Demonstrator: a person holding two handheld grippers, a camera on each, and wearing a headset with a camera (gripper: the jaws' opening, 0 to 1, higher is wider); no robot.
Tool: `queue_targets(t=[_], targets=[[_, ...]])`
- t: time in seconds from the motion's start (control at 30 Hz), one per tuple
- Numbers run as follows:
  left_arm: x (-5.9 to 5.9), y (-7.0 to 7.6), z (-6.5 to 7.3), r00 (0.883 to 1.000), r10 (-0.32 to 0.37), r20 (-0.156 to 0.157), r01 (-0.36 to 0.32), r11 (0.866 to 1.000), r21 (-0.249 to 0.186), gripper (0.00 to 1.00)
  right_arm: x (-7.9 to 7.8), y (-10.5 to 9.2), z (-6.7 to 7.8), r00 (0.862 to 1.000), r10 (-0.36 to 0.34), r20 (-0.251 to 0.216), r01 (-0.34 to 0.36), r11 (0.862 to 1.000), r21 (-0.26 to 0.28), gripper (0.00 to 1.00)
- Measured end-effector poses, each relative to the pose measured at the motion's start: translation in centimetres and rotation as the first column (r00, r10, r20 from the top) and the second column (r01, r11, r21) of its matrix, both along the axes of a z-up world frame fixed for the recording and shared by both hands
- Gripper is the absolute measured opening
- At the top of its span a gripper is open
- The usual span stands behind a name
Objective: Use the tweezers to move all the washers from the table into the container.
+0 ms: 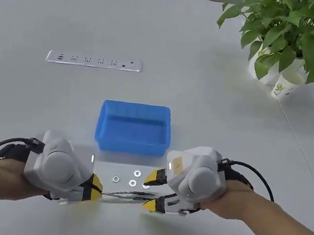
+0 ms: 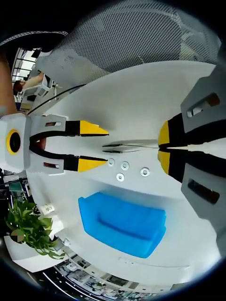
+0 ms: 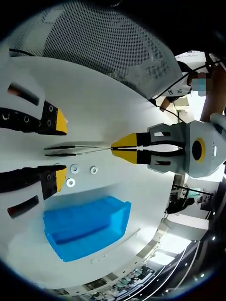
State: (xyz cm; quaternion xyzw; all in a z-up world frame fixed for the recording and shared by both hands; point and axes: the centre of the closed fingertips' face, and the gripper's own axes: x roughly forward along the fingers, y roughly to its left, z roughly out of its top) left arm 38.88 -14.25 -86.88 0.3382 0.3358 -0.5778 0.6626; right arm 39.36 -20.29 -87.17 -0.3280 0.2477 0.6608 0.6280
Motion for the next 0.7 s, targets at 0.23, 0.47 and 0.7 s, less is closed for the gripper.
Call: queue_targets(t=[0.23,0.47,0.7], targets=[[-0.2,-0.3,1.0,1.0,-0.017,0.0,0.017,1.0,0.003,0.04,-0.2,0.5,-0.5,1.0,0.009,-0.004,-0.009,1.0,-0.016,0.25],[-0.4,-0.8,1.9,0.999,-0.032,0.002,0.032,0.999,0.0,0.04,-0.6,0.7,-1.2,1.0,0.019,-0.01,-0.019,0.999,-0.032,0.21],[-0.9,-1.5,3.2,0.999,-0.044,-0.002,0.044,0.999,-0.023,0.04,-0.8,0.6,-1.1,1.0,0.014,-0.004,-0.014,1.0,-0.028,0.17]])
